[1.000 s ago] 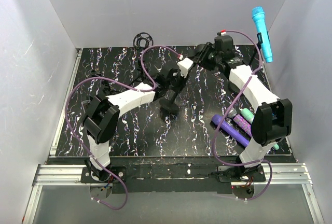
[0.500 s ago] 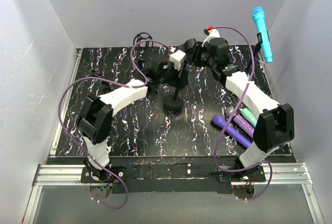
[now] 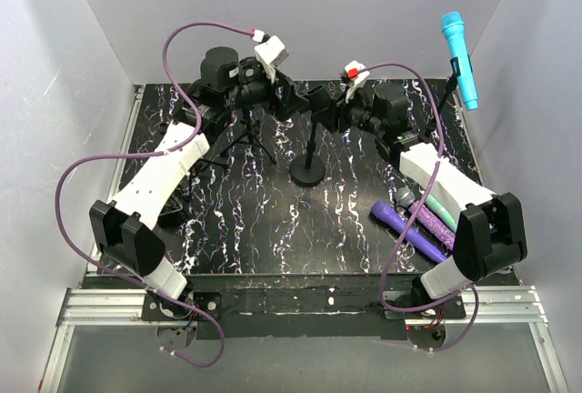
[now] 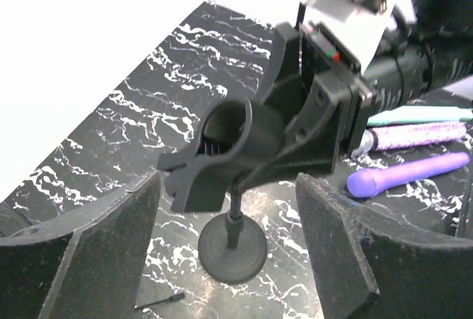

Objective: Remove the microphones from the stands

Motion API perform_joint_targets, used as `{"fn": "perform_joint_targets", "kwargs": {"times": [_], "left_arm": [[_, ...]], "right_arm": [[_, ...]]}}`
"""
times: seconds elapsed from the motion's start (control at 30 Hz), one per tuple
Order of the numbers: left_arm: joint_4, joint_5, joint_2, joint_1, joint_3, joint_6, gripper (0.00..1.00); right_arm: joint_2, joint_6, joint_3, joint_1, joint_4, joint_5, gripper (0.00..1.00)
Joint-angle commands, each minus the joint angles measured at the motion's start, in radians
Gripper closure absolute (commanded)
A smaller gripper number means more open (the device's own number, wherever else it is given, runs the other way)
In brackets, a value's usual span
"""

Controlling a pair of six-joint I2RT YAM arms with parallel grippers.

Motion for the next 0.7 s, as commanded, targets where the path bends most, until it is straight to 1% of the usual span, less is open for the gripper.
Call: {"fn": "perform_joint_targets", "kwargs": {"times": [0.0,0.1,0.17,0.23,0.4,0.57,0.67], "left_arm": [[0.075,0.036,0.025,0.01,0.052,-0.117,0.3],[0.135,0.097,0.062,0.01,0.082,-0.197,0.37],[0.155,0.064,0.093,0.011,0.103,-0.267,0.45],[0.147,0.047,0.125,0.013,0.134,-0.329,0.5],[0.121,0.051,0.167,0.024,0.161,-0.363,0.55],[0.094,0.108,0.168,0.065,0.148,-0.387,0.59],[0.049,0.137,0.182,0.071,0.151,-0.343,0.61]], "right_arm": [[-0.049,-0.042,-0.017,-0.001,0.09,-0.082,0.99],[-0.039,-0.042,-0.013,-0.001,0.064,-0.092,0.99],[-0.031,-0.044,-0.007,0.001,0.053,-0.101,0.99],[-0.025,-0.045,-0.002,-0.001,0.044,-0.109,0.99],[-0.017,-0.059,0.004,0.001,0.016,-0.113,0.99],[-0.017,-0.062,0.001,0.001,-0.007,-0.105,0.99],[-0.017,-0.062,0.0,-0.001,-0.019,-0.115,0.99]]}}
